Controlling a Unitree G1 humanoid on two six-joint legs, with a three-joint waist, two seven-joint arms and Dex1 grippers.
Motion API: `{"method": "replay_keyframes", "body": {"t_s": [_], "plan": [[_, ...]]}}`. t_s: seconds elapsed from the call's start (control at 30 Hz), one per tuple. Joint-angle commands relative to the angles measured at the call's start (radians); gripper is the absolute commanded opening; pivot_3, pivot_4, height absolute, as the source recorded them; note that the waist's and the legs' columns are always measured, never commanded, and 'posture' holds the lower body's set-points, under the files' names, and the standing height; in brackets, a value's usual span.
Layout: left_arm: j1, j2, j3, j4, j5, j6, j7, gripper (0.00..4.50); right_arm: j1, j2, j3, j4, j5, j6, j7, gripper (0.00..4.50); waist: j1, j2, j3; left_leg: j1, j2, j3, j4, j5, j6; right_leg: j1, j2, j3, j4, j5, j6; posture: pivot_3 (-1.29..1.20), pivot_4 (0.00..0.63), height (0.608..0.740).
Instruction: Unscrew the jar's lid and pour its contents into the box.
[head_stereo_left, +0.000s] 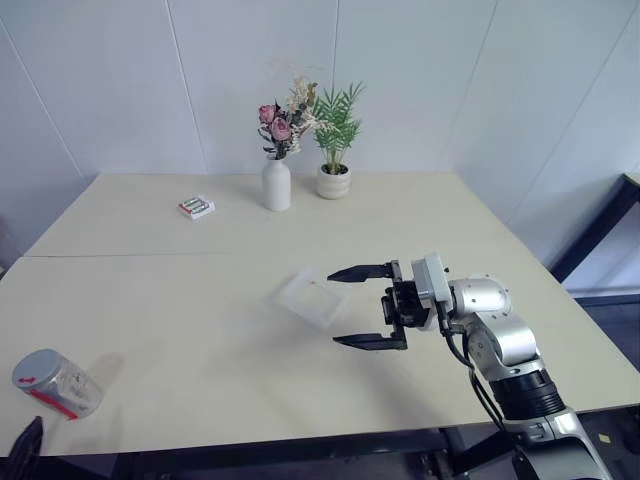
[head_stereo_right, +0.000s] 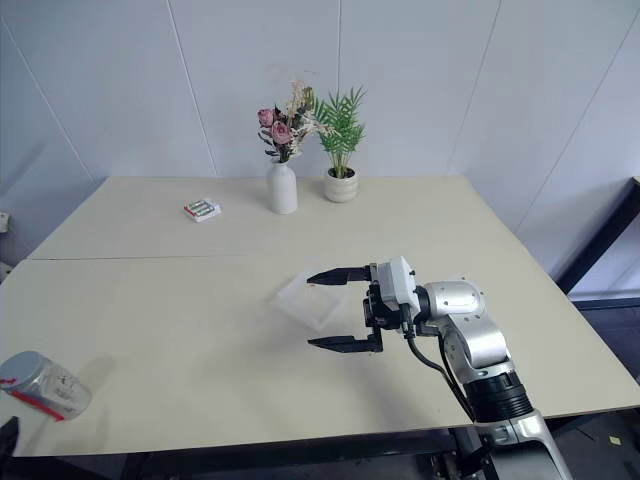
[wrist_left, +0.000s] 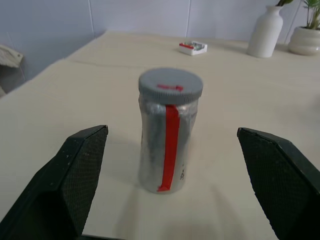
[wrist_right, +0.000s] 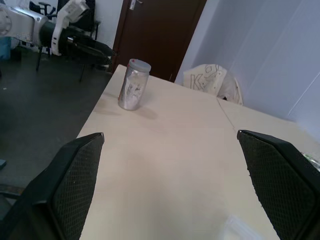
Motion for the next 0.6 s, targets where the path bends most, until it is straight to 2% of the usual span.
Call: {"method": "replay_keyframes", "body": {"t_s": [0.03,0.27,0.37,0.6], "plan": [[-0.026,0.012,-0.026,-0.016,0.022,-0.023,0.046,4.41,-0.009,-0.016,-0.018,-0.049,0.021,0.021,-0.011,4.5,-0.001,0.0,0.0,0.0,0.001,0.001,0.0,-0.001,0.0,0.0,0.001,0.001,0.0,0.0,0.0,0.0,0.15,0.74],[-0.1,0.067,-0.06,0.097,0.074,-0.056,0.056,4.41,0.021,-0.023,-0.021,-0.107,0.021,0.058,-0.057,4.5,0.001,0.0,0.0,-0.001,0.003,0.002,0.0,-0.006,-0.001,-0.006,0.004,0.002,0.006,0.0,0.003,0.0,0.15,0.74],[-0.108,0.078,-0.048,0.115,0.075,-0.076,0.071,4.41,0.024,-0.025,-0.027,-0.106,0.017,0.06,-0.07,4.5,0.003,0.0,0.0,-0.001,0.004,0.004,0.0,-0.007,-0.001,-0.008,0.005,0.003,0.008,0.0,0.008,0.0,0.15,0.74],[-0.107,0.112,-0.009,0.142,0.047,-0.098,0.073,4.41,0.047,-0.025,-0.027,-0.123,0.016,0.06,-0.102,4.5,0.002,0.0,0.0,-0.002,0.004,0.006,0.0,-0.007,-0.001,-0.011,0.005,0.005,0.009,0.0,0.007,0.0,0.15,0.74]]}}
